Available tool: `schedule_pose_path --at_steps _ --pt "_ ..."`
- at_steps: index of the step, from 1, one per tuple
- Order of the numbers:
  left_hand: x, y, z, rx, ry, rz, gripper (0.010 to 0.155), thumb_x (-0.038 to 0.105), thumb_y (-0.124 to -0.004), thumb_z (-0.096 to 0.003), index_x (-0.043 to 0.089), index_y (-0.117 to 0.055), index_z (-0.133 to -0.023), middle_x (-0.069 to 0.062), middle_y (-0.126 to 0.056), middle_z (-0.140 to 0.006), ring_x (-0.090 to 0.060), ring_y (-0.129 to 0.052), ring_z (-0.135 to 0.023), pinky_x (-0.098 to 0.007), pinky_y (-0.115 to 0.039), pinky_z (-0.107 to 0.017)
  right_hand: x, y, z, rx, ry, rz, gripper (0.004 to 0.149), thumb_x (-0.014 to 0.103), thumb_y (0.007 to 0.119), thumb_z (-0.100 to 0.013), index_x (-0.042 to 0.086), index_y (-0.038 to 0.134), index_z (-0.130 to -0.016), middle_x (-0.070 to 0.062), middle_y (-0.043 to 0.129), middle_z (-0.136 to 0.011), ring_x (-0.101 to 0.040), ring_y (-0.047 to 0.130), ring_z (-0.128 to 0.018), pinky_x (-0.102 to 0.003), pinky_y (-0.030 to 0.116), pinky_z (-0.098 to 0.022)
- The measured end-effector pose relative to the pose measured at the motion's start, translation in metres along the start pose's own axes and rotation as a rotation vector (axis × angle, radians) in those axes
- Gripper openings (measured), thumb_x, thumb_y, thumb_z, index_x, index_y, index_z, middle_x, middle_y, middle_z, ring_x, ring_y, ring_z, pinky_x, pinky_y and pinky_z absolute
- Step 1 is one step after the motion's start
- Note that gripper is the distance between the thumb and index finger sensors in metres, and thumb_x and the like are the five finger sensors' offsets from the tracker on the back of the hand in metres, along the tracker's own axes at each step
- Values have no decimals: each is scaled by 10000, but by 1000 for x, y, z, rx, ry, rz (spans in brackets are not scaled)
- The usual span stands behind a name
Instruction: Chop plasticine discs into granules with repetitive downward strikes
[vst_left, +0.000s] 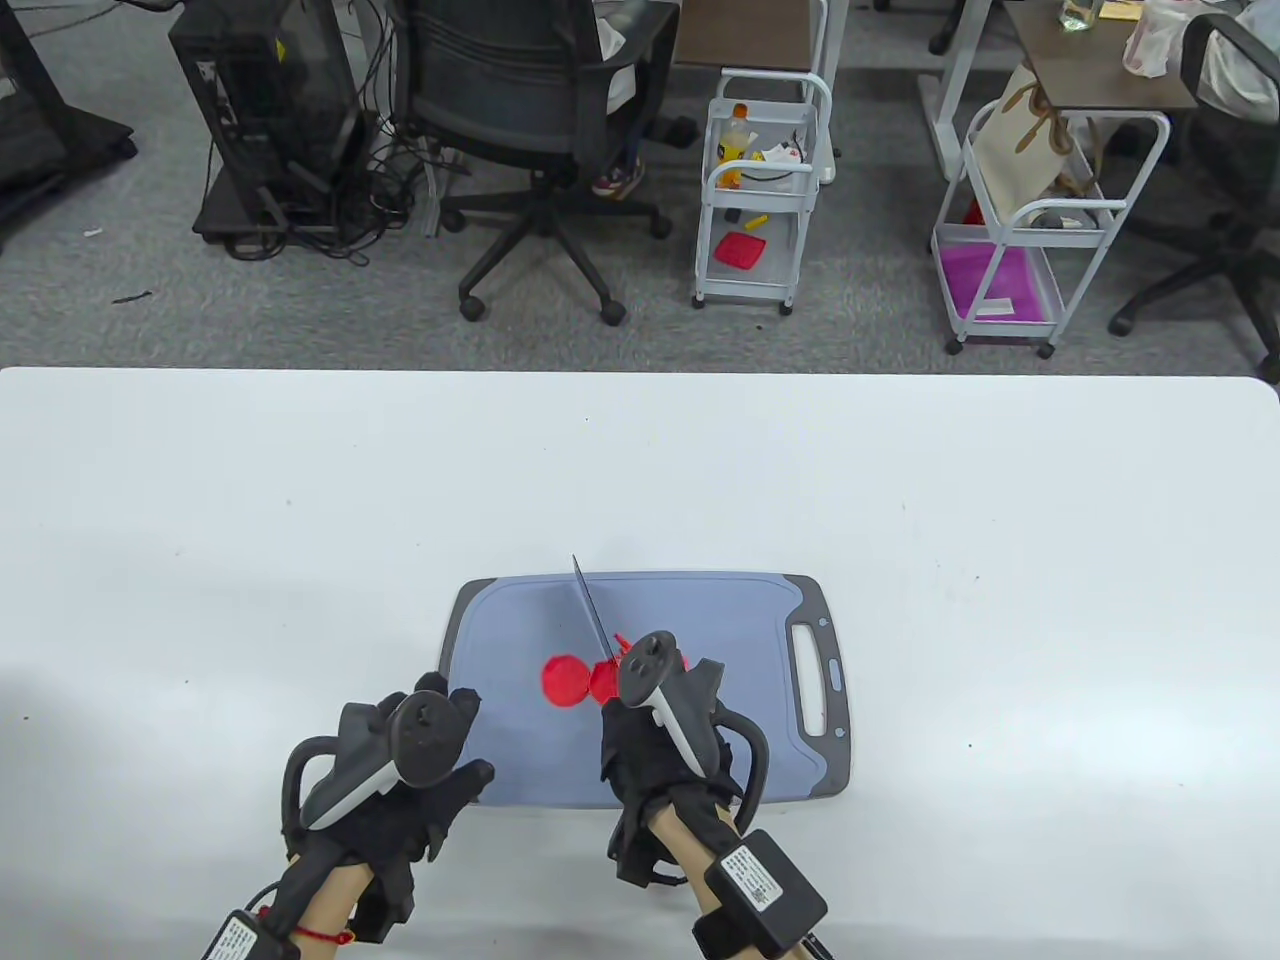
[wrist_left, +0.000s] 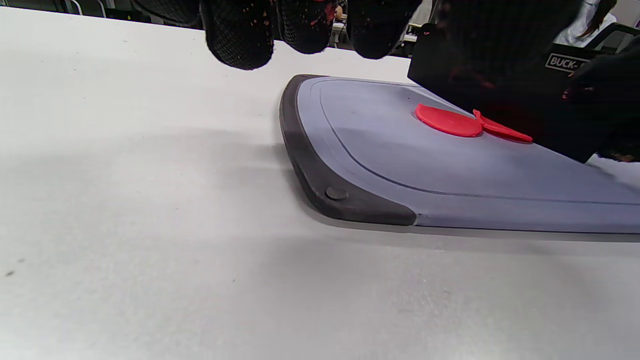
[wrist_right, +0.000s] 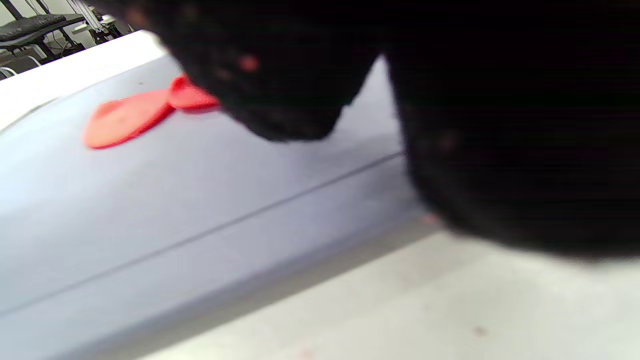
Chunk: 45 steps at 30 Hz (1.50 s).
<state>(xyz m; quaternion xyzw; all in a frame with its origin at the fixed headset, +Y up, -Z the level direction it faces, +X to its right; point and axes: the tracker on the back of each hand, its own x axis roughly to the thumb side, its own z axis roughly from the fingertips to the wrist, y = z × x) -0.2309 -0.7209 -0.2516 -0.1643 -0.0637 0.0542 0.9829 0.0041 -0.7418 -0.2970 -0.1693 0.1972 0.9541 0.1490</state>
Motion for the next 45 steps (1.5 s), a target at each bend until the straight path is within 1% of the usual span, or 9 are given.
schedule_pose_path --at_steps 8,13,20,23,27,29,33,38,45 --pt "2 -2 0 -8 -3 -6 771 620 -644 -437 307 -524 -1131 -113 -459 -1270 -464 -615 -1092 -662 -479 -751 -5 1 -8 42 24 -64 588 581 734 -473 66 829 -739 81 1009 -258 -296 1102 -14 -491 837 -17" --pt "2 -1 0 -7 -5 2 772 621 -644 -435 308 -525 -1131 -115 -460 -1270 -463 -616 -1093 -662 -478 -752 -5 2 4 23 33 11 600 581 732 -471 52 828 -737 80 1010 -259 -304 1104 -13 -492 836 -16" --pt "0 -1 0 -10 -3 1 769 619 -644 -437 307 -526 -1131 -116 -460 -1270 -465 -616 -1092 -662 -479 -752 -8 0 -8 -72 -16 -119 579 575 754 -470 72 854 -740 81 1020 -266 -286 1098 -10 -479 831 -15" --pt "-1 2 -1 10 3 5 769 618 -644 -437 307 -526 -1131 -116 -458 -1270 -465 -615 -1092 -663 -477 -751 -16 -10 -4 -38 -53 -214 581 571 756 -474 65 856 -742 74 1022 -269 -294 1096 -13 -481 828 -15" --pt "1 -1 -1 -5 0 -11 770 620 -643 -436 308 -525 -1131 -114 -461 -1270 -461 -619 -1092 -661 -482 -751 -7 -8 3 -48 -65 -141 583 570 756 -471 65 859 -744 72 1024 -271 -292 1097 -14 -480 829 -15" --pt "2 -2 -1 -8 -1 -9 772 620 -643 -437 306 -524 -1132 -116 -457 -1271 -464 -616 -1092 -662 -479 -752 -1 8 -7 34 26 -37 575 561 742 -495 58 852 -749 69 1020 -275 -293 1096 -10 -483 828 -13" --pt "0 0 1 6 -4 6 769 619 -644 -436 309 -527 -1130 -114 -463 -1269 -462 -619 -1092 -661 -481 -751 5 7 -2 -17 24 -47 591 573 733 -474 55 827 -743 83 1008 -264 -292 1103 -8 -485 837 -10" --pt "-1 -1 -1 -4 2 1 769 619 -644 -437 309 -524 -1131 -115 -457 -1270 -463 -616 -1092 -662 -479 -751 10 3 6 -7 17 112 604 573 720 -470 47 813 -751 73 1016 -279 -302 1118 -26 -481 833 3" --pt "-1 -2 -2 -1 -3 4 769 617 -643 -438 307 -525 -1131 -115 -459 -1270 -463 -615 -1093 -662 -479 -752 -2 2 -8 2 -14 -86 583 569 724 -482 65 836 -753 73 1021 -279 -292 1110 -18 -475 825 6"
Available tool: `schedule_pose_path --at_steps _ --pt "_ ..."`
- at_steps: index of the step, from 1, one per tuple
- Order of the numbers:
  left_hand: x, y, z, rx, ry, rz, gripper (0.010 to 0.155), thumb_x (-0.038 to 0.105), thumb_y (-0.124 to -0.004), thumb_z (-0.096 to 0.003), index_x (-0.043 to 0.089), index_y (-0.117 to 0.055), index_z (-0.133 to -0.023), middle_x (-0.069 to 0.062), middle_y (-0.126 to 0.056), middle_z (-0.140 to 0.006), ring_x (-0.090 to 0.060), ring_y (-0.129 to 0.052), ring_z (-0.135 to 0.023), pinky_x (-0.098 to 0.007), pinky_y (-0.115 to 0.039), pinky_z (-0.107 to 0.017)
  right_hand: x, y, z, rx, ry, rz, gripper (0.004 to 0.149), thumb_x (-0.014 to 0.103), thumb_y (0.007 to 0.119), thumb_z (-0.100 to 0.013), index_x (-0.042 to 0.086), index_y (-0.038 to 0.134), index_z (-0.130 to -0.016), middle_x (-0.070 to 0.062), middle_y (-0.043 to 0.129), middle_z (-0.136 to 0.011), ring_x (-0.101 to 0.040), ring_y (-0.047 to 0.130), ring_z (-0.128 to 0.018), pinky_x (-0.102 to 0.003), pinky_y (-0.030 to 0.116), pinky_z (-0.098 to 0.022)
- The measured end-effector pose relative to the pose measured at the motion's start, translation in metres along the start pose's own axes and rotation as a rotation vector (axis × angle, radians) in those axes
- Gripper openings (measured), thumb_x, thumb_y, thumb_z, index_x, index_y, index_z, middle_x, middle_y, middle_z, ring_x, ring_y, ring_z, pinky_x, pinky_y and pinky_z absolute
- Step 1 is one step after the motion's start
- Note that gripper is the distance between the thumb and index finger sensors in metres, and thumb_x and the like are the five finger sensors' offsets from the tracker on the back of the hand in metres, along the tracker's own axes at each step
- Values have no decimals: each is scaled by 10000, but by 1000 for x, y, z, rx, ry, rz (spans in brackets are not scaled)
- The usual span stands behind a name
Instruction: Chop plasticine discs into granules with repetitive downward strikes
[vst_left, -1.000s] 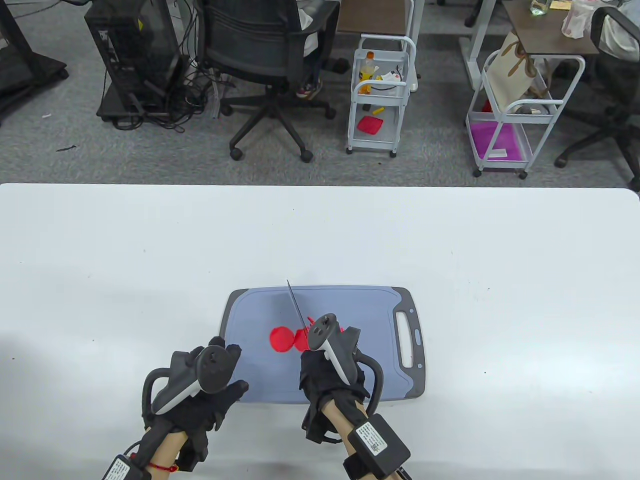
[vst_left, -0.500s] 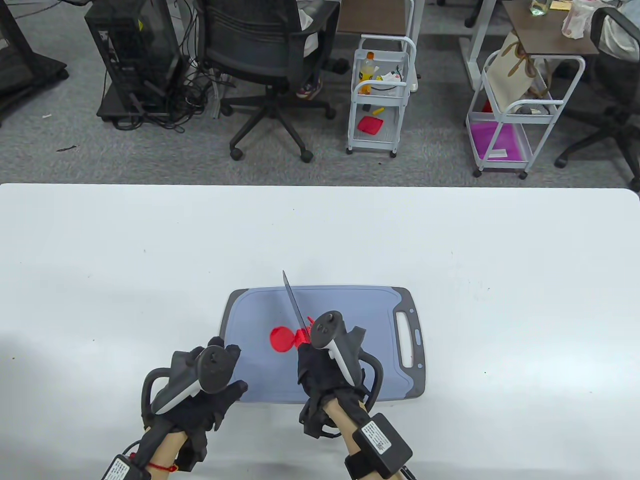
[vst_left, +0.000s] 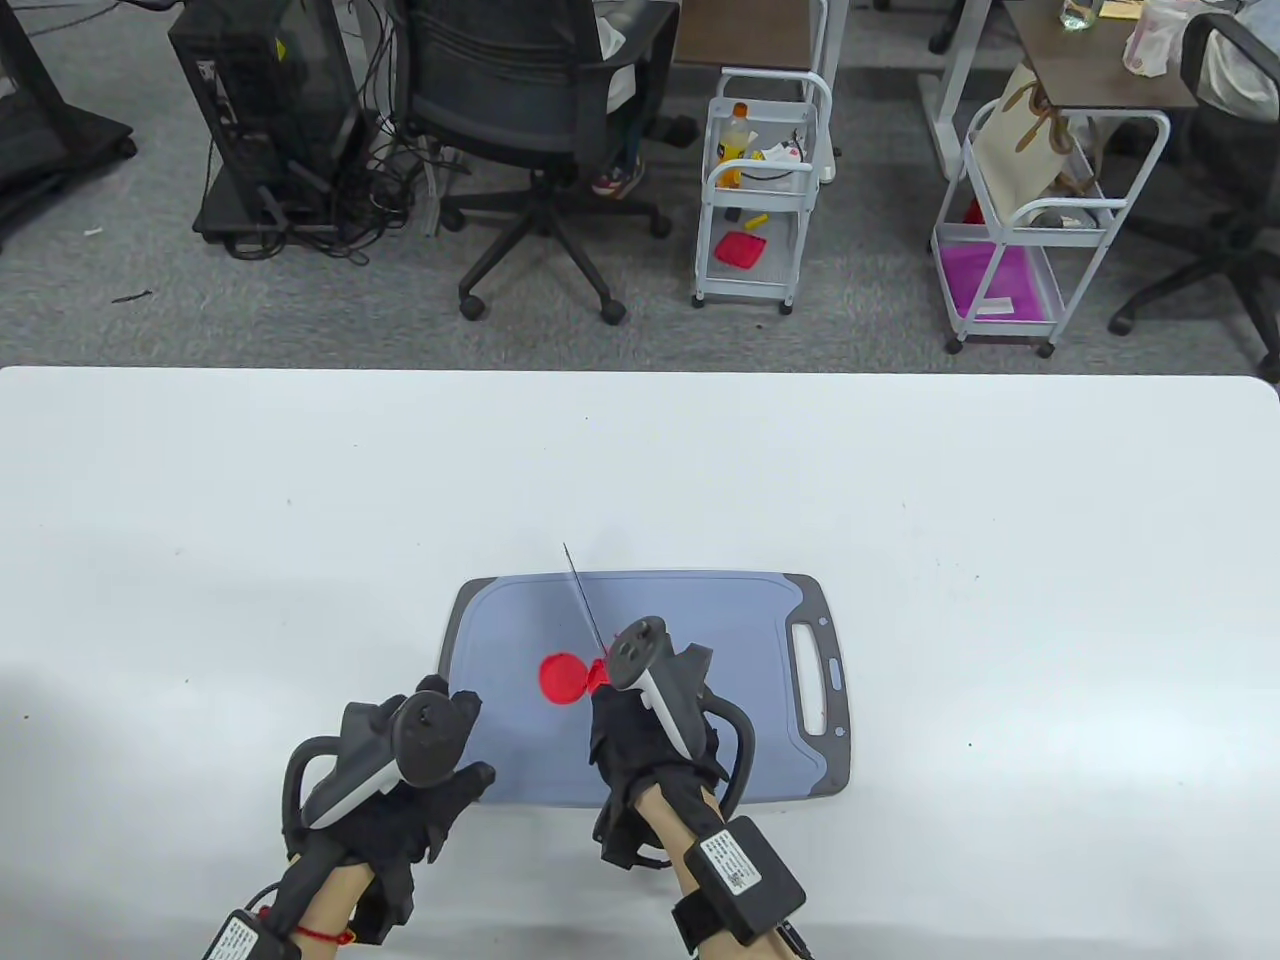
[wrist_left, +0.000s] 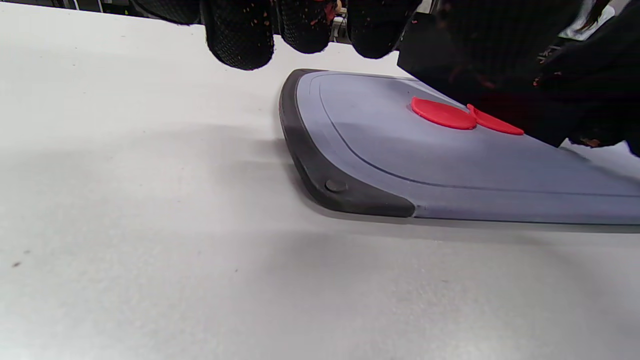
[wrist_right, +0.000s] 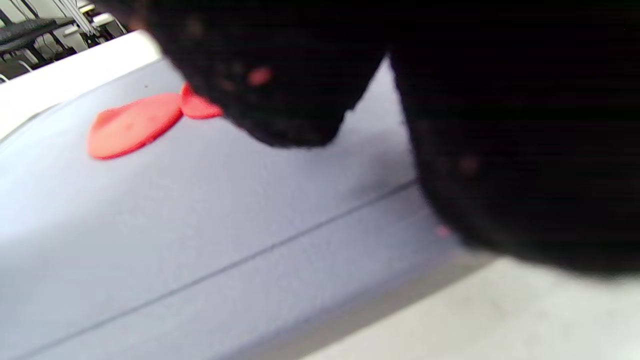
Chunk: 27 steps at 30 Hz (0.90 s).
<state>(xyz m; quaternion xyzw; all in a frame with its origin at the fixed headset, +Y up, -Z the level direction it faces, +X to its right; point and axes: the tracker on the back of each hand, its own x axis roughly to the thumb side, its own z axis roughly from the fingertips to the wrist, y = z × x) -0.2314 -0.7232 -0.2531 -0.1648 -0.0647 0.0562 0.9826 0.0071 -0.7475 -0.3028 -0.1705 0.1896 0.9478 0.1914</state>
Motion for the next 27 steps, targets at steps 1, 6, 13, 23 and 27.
schedule_pose_path --at_steps 1,6,13,23,27 --pt "-1 1 0 2 2 3 768 617 -644 -437 307 -527 -1131 -116 -458 -1270 -464 -617 -1092 -662 -478 -752 -2 -1 2 -15 -8 -12 582 567 727 -485 65 845 -756 66 1026 -285 -296 1107 -20 -475 823 4" --pt "0 0 0 -5 7 -5 766 616 -642 -438 309 -526 -1131 -115 -459 -1270 -464 -617 -1092 -662 -480 -752 -2 -12 20 -30 -35 -91 583 564 723 -489 63 852 -756 59 1029 -287 -297 1106 -21 -473 822 6" --pt "1 0 1 1 -6 -1 768 617 -642 -438 309 -524 -1132 -114 -458 -1271 -464 -616 -1093 -662 -479 -752 4 5 2 63 57 -27 597 572 707 -489 46 823 -746 73 1012 -272 -295 1112 -14 -481 831 10" --pt "0 -2 -1 -14 0 -2 770 617 -642 -438 306 -524 -1132 -115 -458 -1270 -465 -615 -1092 -662 -480 -751 11 7 1 13 61 10 595 577 705 -486 52 822 -740 81 1011 -263 -296 1110 -10 -478 829 11" --pt "-1 -1 -1 -6 0 1 767 616 -642 -438 307 -526 -1131 -115 -458 -1271 -465 -614 -1093 -662 -479 -752 0 -2 10 60 41 18 586 568 717 -494 54 838 -748 69 1021 -274 -296 1108 -13 -476 824 8"
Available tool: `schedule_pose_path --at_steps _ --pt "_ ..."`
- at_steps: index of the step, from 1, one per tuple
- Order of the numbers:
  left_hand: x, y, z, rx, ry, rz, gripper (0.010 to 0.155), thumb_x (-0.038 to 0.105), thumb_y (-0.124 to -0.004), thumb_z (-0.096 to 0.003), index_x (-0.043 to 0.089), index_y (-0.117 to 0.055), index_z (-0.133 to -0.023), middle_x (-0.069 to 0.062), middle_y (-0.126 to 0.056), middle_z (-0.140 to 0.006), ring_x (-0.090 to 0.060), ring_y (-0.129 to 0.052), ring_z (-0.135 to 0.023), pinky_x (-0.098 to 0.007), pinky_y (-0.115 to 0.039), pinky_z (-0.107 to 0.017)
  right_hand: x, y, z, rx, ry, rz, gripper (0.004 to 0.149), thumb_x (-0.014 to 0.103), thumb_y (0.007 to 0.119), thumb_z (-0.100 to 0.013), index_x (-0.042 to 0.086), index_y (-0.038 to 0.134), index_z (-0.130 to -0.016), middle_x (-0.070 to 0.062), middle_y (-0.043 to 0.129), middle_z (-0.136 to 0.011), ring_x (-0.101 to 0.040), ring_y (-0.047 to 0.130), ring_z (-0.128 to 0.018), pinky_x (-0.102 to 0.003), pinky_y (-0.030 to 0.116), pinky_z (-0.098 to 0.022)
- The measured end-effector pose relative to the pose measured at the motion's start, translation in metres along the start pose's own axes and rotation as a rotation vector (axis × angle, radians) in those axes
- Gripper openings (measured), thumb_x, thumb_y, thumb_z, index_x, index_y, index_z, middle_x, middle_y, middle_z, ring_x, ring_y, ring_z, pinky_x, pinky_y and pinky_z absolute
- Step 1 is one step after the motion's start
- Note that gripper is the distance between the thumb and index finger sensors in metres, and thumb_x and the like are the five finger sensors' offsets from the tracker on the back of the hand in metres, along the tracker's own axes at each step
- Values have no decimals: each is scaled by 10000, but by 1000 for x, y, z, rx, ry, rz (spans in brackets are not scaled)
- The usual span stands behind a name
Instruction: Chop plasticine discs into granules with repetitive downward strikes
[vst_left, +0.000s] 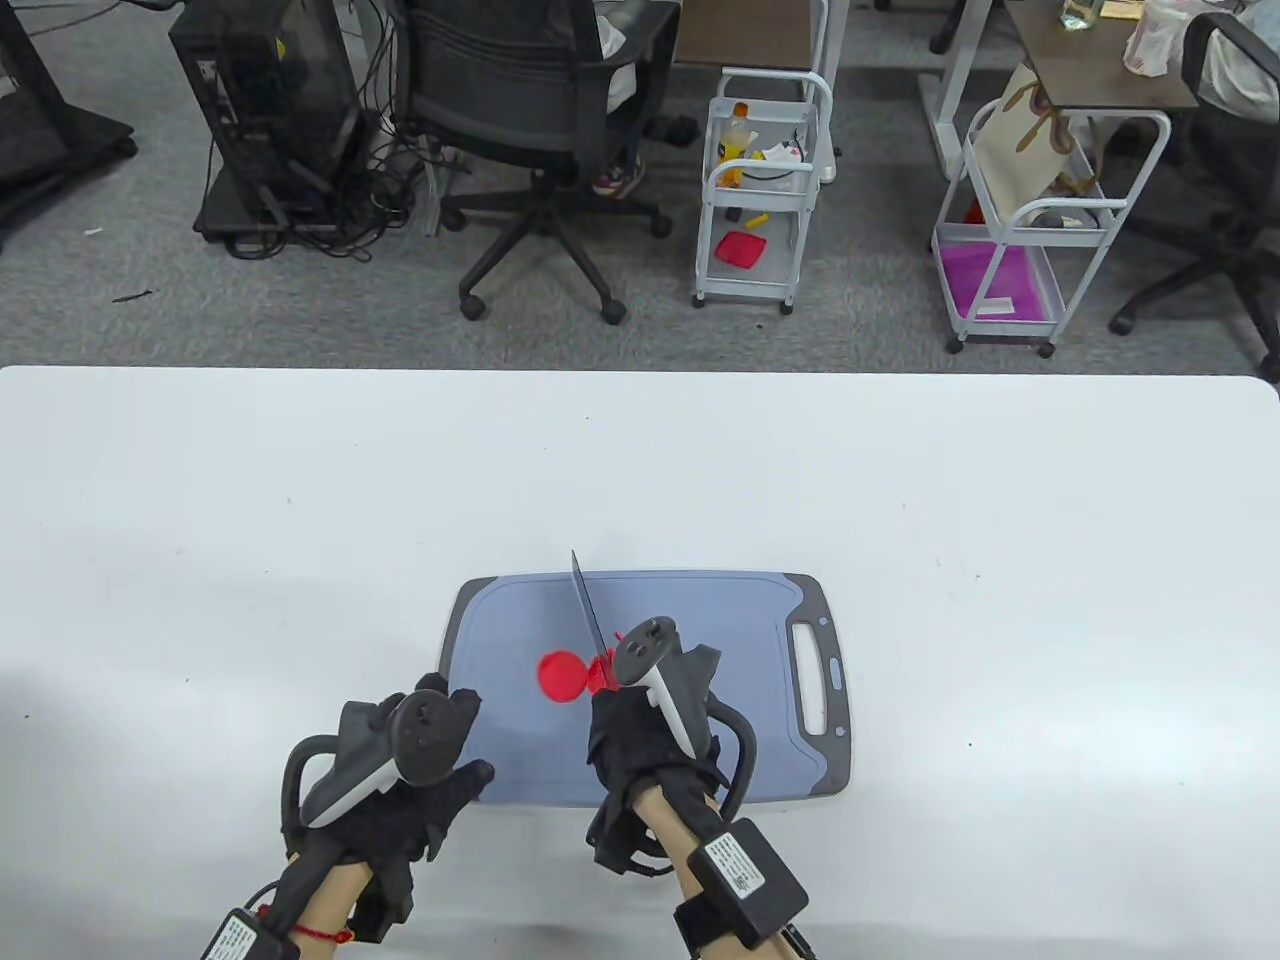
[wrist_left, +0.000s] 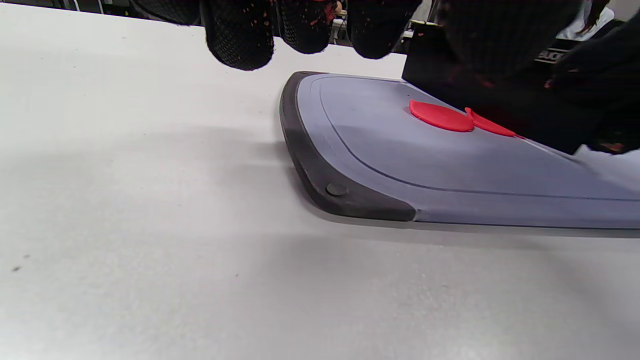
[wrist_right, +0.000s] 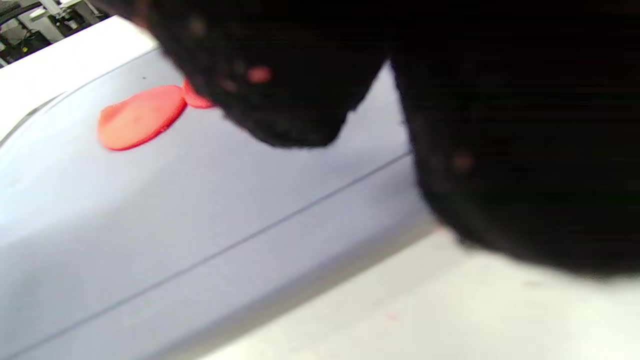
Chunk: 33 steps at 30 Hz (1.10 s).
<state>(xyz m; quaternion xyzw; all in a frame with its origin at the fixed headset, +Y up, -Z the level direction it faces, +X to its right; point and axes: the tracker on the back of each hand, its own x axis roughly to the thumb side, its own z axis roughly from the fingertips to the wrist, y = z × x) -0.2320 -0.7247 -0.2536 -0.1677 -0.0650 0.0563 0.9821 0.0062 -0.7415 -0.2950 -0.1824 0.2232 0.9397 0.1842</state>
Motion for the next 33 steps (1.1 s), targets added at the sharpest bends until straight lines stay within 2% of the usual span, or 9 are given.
schedule_pose_path --at_steps 4,7,9,16,20,24,27,30,33 --pt "1 0 0 -3 4 -9 770 619 -641 -438 308 -522 -1132 -112 -452 -1273 -464 -613 -1094 -662 -478 -752 -5 -9 9 -47 -39 -57 587 569 718 -494 50 845 -737 65 1026 -277 -295 1106 -14 -472 823 7" --pt "3 -1 0 -5 -1 -12 771 620 -642 -437 307 -525 -1132 -112 -454 -1272 -463 -615 -1093 -662 -480 -752 1 -2 13 -51 -54 -32 587 568 717 -495 51 848 -740 62 1026 -281 -292 1108 -17 -471 823 8" --pt "3 -1 0 -7 -4 -10 770 621 -642 -437 310 -523 -1131 -115 -455 -1272 -463 -615 -1093 -662 -479 -752 5 12 0 -9 7 37 584 575 710 -489 61 834 -737 74 1018 -273 -286 1112 -16 -472 829 7" --pt "0 0 0 -4 0 -2 771 621 -643 -437 307 -525 -1131 -115 -452 -1272 -464 -616 -1092 -662 -479 -752 11 10 8 -16 25 91 601 580 706 -486 40 818 -724 79 1013 -260 -301 1113 -15 -478 827 9" --pt "0 0 -1 -5 0 2 770 620 -642 -437 308 -523 -1131 -114 -451 -1271 -463 -613 -1094 -661 -479 -753 8 11 -3 -10 18 14 598 591 711 -480 52 823 -714 85 1013 -253 -297 1114 -16 -479 829 7" --pt "-1 -3 -1 -20 1 -6 772 621 -642 -436 307 -525 -1132 -114 -453 -1271 -461 -615 -1094 -662 -479 -752 6 3 6 26 22 91 603 586 708 -481 46 823 -722 78 1019 -263 -299 1119 -24 -479 830 2" --pt "-2 -2 -3 -18 5 3 772 620 -643 -436 307 -523 -1132 -115 -453 -1270 -462 -614 -1093 -661 -479 -752 -13 -2 4 49 -15 -10 587 588 722 -487 63 850 -717 81 1025 -260 -290 1110 -13 -469 824 4" --pt "-2 0 -1 -7 8 6 773 621 -643 -436 305 -525 -1132 -117 -452 -1271 -463 -616 -1092 -662 -479 -751 -17 -13 11 -70 -52 -72 589 582 726 -487 56 852 -722 73 1026 -264 -295 1105 -12 -470 819 4" --pt "0 0 -1 -5 4 6 771 621 -642 -437 307 -526 -1131 -112 -453 -1272 -464 -615 -1093 -661 -479 -752 -11 -7 16 -51 -95 -82 589 582 727 -488 56 855 -723 71 1027 -268 -296 1106 -15 -470 819 3"
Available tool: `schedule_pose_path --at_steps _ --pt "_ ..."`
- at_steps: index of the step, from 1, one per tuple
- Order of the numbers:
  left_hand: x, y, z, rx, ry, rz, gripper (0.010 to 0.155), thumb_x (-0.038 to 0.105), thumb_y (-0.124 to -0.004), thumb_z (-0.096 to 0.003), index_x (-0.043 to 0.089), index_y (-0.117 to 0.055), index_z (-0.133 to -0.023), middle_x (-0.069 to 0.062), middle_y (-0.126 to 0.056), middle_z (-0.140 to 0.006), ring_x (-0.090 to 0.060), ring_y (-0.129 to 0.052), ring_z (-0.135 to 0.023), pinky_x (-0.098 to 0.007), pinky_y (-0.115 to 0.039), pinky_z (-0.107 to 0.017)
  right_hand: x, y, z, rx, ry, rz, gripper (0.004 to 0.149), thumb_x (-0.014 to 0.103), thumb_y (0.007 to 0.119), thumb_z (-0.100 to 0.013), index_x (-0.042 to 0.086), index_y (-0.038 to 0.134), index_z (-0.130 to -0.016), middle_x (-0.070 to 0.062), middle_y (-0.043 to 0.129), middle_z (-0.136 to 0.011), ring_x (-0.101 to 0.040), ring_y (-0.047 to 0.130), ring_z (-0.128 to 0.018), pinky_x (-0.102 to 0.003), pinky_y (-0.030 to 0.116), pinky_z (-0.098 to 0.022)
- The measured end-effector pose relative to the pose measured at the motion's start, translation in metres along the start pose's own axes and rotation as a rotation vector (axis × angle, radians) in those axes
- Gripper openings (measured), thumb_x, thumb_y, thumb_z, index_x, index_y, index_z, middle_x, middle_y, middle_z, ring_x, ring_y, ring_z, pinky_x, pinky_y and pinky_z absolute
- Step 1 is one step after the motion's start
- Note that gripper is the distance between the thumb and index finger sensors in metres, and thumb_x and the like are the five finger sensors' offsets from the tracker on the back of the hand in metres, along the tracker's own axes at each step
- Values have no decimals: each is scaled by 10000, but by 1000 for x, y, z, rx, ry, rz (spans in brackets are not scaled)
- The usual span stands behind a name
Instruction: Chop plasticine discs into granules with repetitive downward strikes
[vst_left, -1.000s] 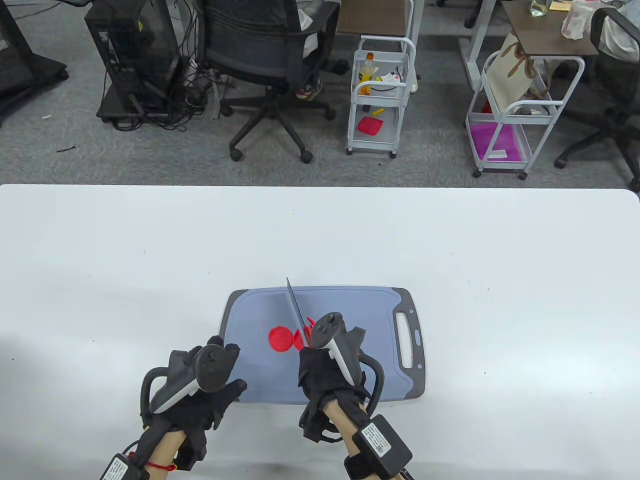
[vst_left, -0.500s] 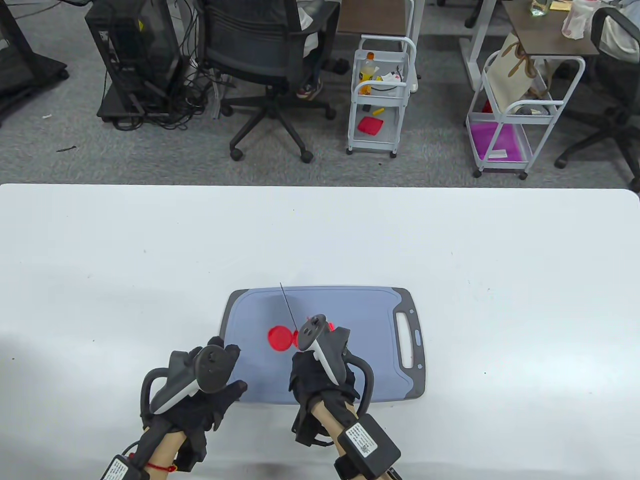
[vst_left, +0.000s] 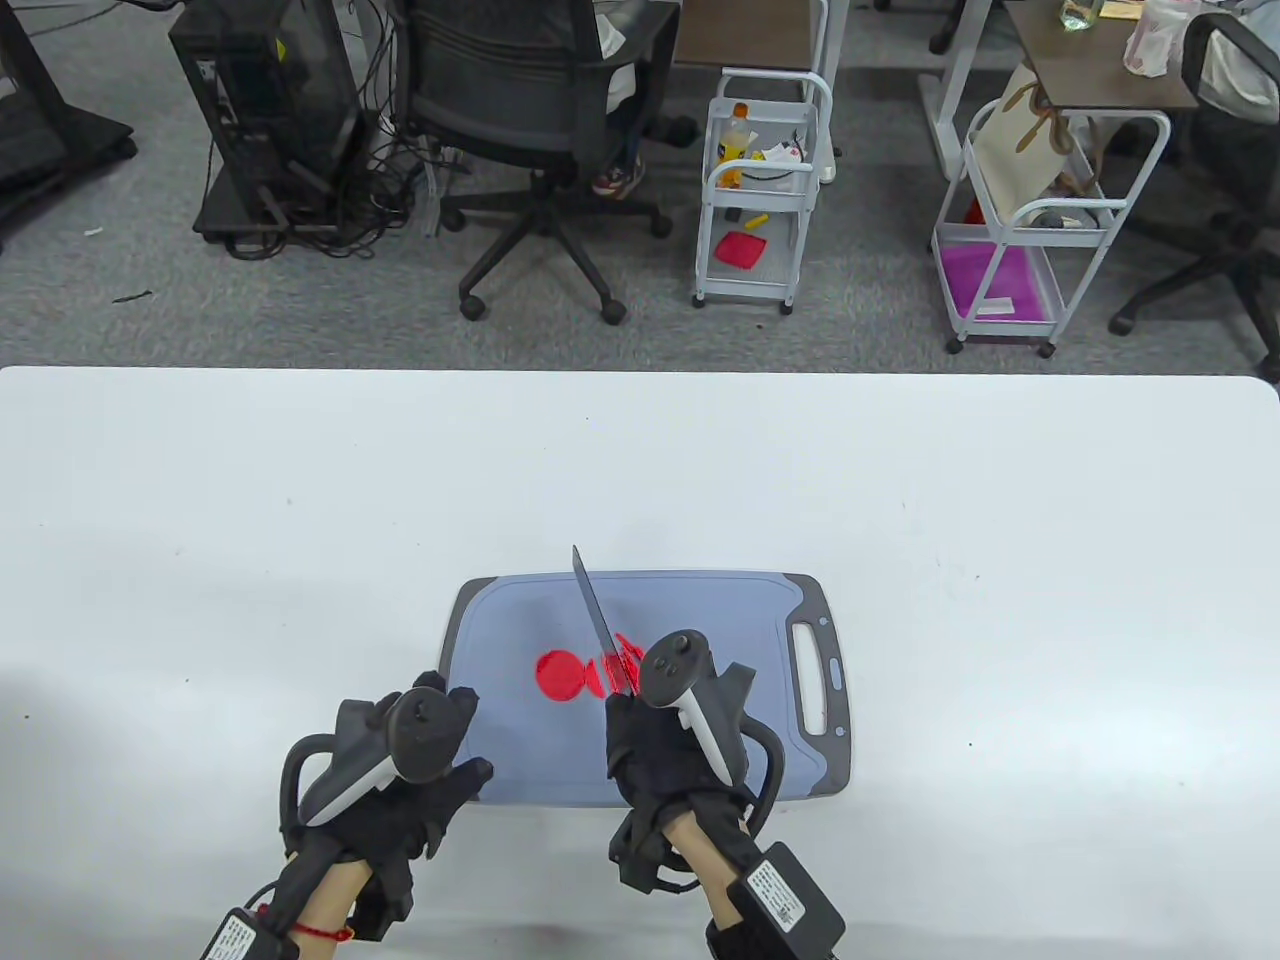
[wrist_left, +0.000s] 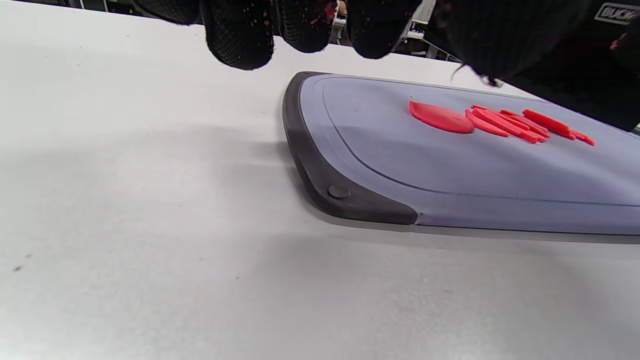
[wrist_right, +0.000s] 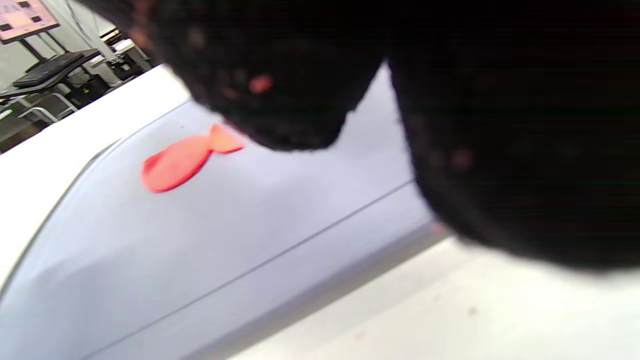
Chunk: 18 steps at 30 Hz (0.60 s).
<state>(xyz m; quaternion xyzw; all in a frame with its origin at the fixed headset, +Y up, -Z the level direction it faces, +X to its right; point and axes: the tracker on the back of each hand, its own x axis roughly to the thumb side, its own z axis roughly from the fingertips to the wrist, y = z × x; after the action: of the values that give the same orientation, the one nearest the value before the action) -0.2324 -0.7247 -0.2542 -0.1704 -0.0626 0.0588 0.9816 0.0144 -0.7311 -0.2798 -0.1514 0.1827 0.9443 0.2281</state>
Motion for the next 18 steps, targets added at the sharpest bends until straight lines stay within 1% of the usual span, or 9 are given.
schedule_pose_path --at_steps 3,4,5,6,7,11,15,16,18 --pt "0 -2 -1 -14 3 -8 771 622 -642 -436 308 -525 -1131 -114 -453 -1271 -463 -615 -1093 -662 -480 -751 6 15 -9 -19 30 79 586 578 726 -488 56 853 -724 69 1027 -267 -290 1109 -20 -472 820 3" --pt "0 -2 -1 -15 4 -10 772 621 -643 -437 306 -525 -1132 -119 -454 -1271 -464 -614 -1093 -663 -479 -751 8 22 -17 50 81 134 602 594 709 -476 60 829 -727 90 1019 -260 -277 1121 -27 -467 835 -2" --pt "0 -2 -1 -16 5 -12 771 621 -642 -437 307 -526 -1131 -116 -453 -1271 -463 -613 -1094 -662 -479 -752 11 16 -13 57 84 86 602 585 718 -485 43 829 -721 81 1015 -252 -298 1107 -10 -473 822 9" --pt "-1 -1 0 -14 6 -11 771 622 -642 -437 308 -525 -1131 -114 -452 -1271 -464 -615 -1092 -662 -479 -752 13 12 -12 125 111 156 605 585 707 -486 42 819 -726 82 1013 -259 -298 1112 -21 -474 826 1" --pt "-1 0 0 -7 5 -5 772 621 -643 -436 307 -526 -1132 -115 -455 -1271 -464 -616 -1092 -662 -479 -752 11 14 -15 94 98 148 606 587 708 -485 42 822 -725 83 1015 -257 -298 1113 -22 -475 826 0" --pt "0 0 0 -7 -1 -10 772 621 -643 -437 307 -524 -1132 -114 -453 -1272 -465 -614 -1092 -663 -478 -752 4 15 -8 87 97 137 606 590 714 -480 46 827 -721 80 1018 -256 -301 1117 -24 -479 827 1" --pt "0 0 1 -4 -5 -7 771 621 -643 -436 307 -526 -1131 -117 -454 -1271 -464 -616 -1092 -662 -480 -752 2 16 -7 8 67 91 593 582 726 -488 54 849 -729 75 1028 -268 -291 1114 -20 -469 824 4" --pt "-1 0 0 -6 -3 -7 772 621 -642 -437 306 -525 -1132 -116 -455 -1271 -465 -615 -1092 -662 -479 -752 3 15 -6 -29 52 87 592 583 727 -486 57 850 -729 75 1029 -265 -285 1115 -21 -467 825 3" --pt "-1 0 0 -5 0 -7 771 620 -643 -437 308 -525 -1132 -115 -455 -1271 -465 -615 -1092 -662 -478 -752 6 11 -3 -55 22 43 591 583 729 -485 60 851 -730 75 1028 -266 -292 1113 -21 -467 824 4"
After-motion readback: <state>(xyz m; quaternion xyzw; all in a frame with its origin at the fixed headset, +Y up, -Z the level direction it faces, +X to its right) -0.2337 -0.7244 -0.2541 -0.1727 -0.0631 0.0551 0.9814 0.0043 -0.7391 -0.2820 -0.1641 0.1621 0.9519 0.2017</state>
